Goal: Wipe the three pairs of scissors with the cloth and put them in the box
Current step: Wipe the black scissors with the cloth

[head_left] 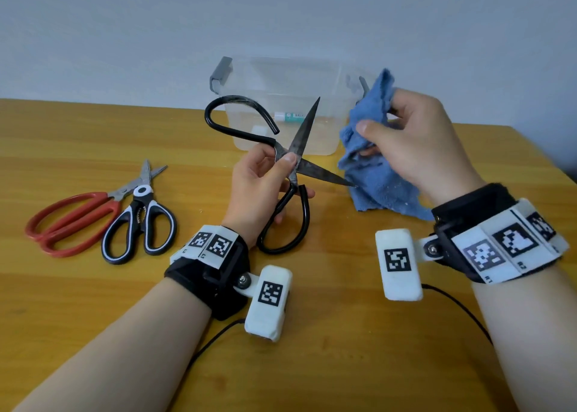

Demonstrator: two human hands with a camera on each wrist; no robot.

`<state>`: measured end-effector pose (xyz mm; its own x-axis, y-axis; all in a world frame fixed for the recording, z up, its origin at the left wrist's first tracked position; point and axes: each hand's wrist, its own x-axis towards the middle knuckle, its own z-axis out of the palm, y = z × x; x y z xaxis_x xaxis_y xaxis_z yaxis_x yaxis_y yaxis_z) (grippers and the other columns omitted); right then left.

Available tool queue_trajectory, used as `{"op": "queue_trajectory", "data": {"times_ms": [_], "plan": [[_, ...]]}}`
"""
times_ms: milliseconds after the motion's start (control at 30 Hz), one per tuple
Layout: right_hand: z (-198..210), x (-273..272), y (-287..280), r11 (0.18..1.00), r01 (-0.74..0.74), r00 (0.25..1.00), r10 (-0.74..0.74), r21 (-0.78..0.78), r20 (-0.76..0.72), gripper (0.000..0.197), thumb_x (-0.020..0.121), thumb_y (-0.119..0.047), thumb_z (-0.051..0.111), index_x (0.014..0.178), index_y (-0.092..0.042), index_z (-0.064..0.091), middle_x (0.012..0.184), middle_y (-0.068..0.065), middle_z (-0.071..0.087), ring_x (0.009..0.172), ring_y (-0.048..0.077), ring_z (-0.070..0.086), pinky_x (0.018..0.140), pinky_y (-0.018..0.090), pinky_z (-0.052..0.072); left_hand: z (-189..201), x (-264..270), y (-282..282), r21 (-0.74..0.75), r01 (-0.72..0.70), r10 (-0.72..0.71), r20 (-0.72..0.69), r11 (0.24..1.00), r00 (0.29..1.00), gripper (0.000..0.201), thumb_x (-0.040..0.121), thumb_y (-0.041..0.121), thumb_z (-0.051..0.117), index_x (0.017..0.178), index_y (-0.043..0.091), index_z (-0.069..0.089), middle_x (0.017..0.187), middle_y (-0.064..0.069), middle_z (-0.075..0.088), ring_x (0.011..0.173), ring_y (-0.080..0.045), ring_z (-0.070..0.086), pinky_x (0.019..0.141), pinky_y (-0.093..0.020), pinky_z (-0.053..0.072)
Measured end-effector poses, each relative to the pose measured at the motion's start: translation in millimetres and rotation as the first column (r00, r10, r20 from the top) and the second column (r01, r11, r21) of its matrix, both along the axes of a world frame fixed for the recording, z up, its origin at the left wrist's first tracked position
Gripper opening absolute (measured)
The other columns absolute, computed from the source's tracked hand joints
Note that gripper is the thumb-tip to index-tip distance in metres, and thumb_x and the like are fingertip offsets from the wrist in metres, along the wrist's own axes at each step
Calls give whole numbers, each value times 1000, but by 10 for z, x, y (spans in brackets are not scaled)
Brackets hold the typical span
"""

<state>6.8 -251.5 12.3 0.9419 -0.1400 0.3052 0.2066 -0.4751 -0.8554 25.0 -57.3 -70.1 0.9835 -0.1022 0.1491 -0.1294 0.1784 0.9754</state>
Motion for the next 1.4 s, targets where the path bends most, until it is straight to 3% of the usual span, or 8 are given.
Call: {"op": "queue_trajectory", "data": {"times_ms": [100, 200, 333, 533, 933, 1033, 1267, 1400], "plan": [[-39, 14, 23, 937, -22, 999, 29, -350, 15, 5, 94, -10, 63, 98, -10, 65, 96, 7, 70, 79, 22, 71, 81, 45, 58, 8, -8, -23, 30, 18, -18, -15, 999, 1000, 18, 104, 15, 60, 92, 6, 49, 92, -12, 69, 73, -36, 77, 30, -19, 27], [-63, -10, 165, 841, -111, 992, 130, -529, -1, 5, 93, -14, 66, 89, -12, 64, 102, 4, 60, 89, 23, 59, 81, 39, 48, 4, -13, -24, 70, 41, -40, -24, 997, 999, 14, 101, 11, 63, 92, 8, 52, 91, -3, 71, 74, -35, 78, 30, -19, 29], [-131, -27, 283, 772, -244, 968, 226, -587, -104, 12, 97, -16, 65, 102, -16, 75, 111, -1, 53, 95, 15, 52, 71, 8, 33, 3, -14, 0, 142, 90, -94, 21, 986, 995, 14, 99, 10, 66, 105, -1, 60, 107, -8, 74, 76, -33, 78, 29, -21, 33], [-266, 26, 335, 793, -183, 981, 186, -580, -56, 15, 94, -10, 67, 100, -15, 80, 100, 1, 50, 84, 12, 46, 65, 4, 31, -5, -19, 21, 198, 143, -149, 16, 970, 989, 17, 98, 12, 68, 108, -1, 62, 108, -12, 72, 75, -31, 79, 29, -21, 33], [-201, 78, 108, 846, 45, 997, -2, -531, 82, 7, 87, -17, 76, 93, -15, 81, 100, 4, 62, 84, 21, 59, 76, 35, 47, -42, -7, 9, 230, 173, -182, 21, 958, 983, 26, 99, 13, 68, 105, -9, 55, 107, -22, 68, 71, -32, 78, 26, -22, 31], [-166, 33, 211, 828, -172, 985, 142, -533, -96, 5, 85, -17, 79, 90, -16, 80, 96, 3, 62, 73, 16, 57, 73, 34, 48, -40, 1, 20, 227, 170, -181, 27, 959, 983, 23, 99, 12, 67, 105, -8, 57, 108, -21, 69, 71, -32, 78, 27, -21, 32], [-243, 62, 188, 896, -111, 994, 95, -431, -60, 5, 84, -18, 81, 84, -21, 78, 93, -2, 64, 60, 2, 52, 62, 25, 41, -36, -4, 38, 203, 193, -202, 28, 960, 979, 22, 98, 10, 68, 103, -8, 57, 107, -28, 66, 71, -35, 78, 28, -20, 32], [-242, 108, 77, 909, 3, 1000, 4, -416, 16, 4, 85, -16, 79, 87, -13, 80, 96, 5, 64, 68, 22, 61, 72, 43, 53, -37, -7, 38, 207, 205, -213, 15, 957, 977, 26, 98, 11, 68, 104, -10, 53, 108, -30, 64, 71, -35, 78, 28, -19, 31]]}}
